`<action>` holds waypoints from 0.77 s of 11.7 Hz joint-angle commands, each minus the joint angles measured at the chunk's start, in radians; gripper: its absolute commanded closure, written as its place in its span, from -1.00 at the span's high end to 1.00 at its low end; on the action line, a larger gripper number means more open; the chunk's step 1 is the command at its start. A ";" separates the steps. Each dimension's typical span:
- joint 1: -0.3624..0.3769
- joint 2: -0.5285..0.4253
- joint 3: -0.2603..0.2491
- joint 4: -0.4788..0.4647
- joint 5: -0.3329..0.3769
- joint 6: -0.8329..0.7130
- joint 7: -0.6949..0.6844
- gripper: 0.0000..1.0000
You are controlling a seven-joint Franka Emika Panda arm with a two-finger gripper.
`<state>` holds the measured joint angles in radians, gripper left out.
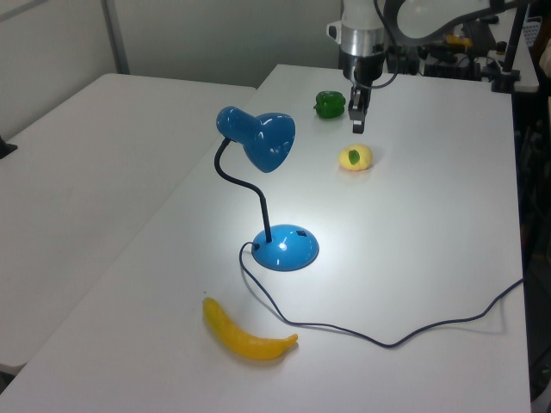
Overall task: Turn off lamp
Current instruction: 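Move the gripper down toward the switch on the blue lamp base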
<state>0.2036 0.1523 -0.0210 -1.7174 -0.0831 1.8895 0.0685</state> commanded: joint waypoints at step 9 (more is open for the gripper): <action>0.049 0.159 0.078 -0.059 0.011 0.273 -0.160 -1.00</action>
<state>0.2542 0.2944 0.0368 -1.7583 -0.0832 2.1137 -0.0376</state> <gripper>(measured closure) 0.991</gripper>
